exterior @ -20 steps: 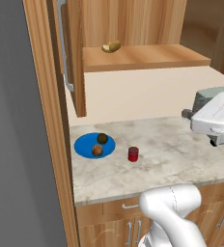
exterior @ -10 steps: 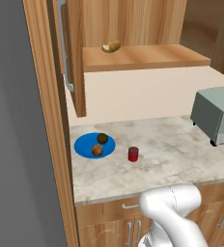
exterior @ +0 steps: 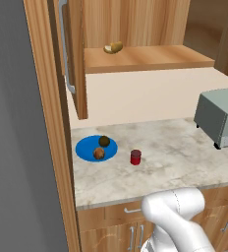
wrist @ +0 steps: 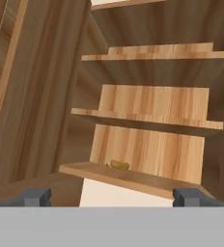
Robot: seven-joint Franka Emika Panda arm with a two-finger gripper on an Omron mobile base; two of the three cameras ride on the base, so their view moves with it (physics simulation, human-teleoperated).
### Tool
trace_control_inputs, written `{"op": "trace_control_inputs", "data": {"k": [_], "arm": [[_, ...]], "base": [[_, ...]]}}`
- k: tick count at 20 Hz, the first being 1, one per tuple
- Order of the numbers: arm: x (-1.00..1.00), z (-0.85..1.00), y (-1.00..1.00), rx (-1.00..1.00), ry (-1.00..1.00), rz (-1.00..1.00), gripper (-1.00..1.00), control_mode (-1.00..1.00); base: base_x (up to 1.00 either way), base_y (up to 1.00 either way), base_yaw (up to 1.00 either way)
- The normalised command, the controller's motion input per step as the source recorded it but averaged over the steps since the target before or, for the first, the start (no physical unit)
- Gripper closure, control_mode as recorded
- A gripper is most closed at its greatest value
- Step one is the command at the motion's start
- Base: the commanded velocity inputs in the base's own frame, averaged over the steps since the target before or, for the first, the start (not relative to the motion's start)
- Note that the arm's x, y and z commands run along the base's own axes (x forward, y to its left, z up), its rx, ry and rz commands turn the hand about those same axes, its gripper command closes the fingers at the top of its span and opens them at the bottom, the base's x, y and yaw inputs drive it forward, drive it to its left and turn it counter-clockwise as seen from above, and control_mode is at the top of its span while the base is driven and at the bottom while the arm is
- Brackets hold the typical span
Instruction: Pick the avocado and bread from the counter and place them on the plate. Then pick the jam from the cabinet and place it next to the plate. Lastly close the cabinet door.
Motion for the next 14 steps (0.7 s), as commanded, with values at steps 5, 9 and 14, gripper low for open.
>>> {"op": "trace_control_inputs", "data": {"k": [5,9,14], "arm": [[0.00,0.02,-0.67,0.10,0.00,-0.05,-1.00,-1.00],[0.16,0.00,-0.60,0.10,0.03,0.02,-1.00,-1.00],[0.41,-0.09,-0.34,0.01,0.09,0.05,-1.00,-1.00]], "base": [[0.00,0.00,0.00],[0.00,0.00,0.00],[0.00,0.00,0.00]]}}
